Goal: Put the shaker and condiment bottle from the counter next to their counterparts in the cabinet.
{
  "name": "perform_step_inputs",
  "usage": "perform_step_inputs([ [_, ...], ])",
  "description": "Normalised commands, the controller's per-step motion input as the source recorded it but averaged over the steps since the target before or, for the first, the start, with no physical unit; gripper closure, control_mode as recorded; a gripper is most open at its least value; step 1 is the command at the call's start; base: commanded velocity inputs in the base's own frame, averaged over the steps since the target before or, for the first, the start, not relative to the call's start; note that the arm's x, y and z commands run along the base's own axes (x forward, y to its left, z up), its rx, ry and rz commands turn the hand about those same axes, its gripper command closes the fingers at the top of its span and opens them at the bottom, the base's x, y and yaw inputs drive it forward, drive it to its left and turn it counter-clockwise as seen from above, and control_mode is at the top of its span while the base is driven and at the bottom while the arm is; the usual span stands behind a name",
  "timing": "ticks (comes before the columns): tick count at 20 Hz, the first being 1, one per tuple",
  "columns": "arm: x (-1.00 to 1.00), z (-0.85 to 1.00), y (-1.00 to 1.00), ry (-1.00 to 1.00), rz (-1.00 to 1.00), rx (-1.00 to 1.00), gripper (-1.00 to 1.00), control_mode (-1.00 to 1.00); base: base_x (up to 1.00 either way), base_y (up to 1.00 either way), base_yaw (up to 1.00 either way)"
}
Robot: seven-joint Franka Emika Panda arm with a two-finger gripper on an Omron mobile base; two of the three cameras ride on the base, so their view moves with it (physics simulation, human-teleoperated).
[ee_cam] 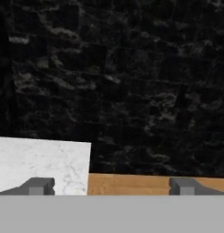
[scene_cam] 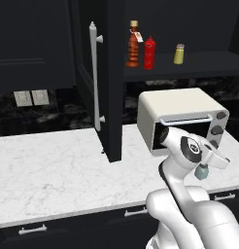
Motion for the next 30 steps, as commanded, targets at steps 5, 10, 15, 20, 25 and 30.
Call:
perform_step_inputs([
  [5,-0.02,-0.81,0.0,0.0,0.06,-0.02,-1.0,-1.0,0.0,0.0,0.0],
  [10,0.0,-0.76,0.16,0.01,0.07,0.0,-1.0,-1.0,0.0,0.0,0.0],
  [15,0.0,-0.96,0.35,0.03,0.14,0.0,-1.0,-1.0,0.0,0.0,0.0],
  [20,0.03,-0.48,0.08,0.02,0.08,0.0,-1.0,-1.0,0.0,0.0,0.0],
  [25,0.18,-0.38,-0.07,-0.06,0.07,0.0,-1.0,-1.0,0.0,0.0,0.0],
  [30,0.28,-0.49,-0.11,-0.21,0.12,-0.02,-1.0,-1.0,0.0,0.0,0.0],
])
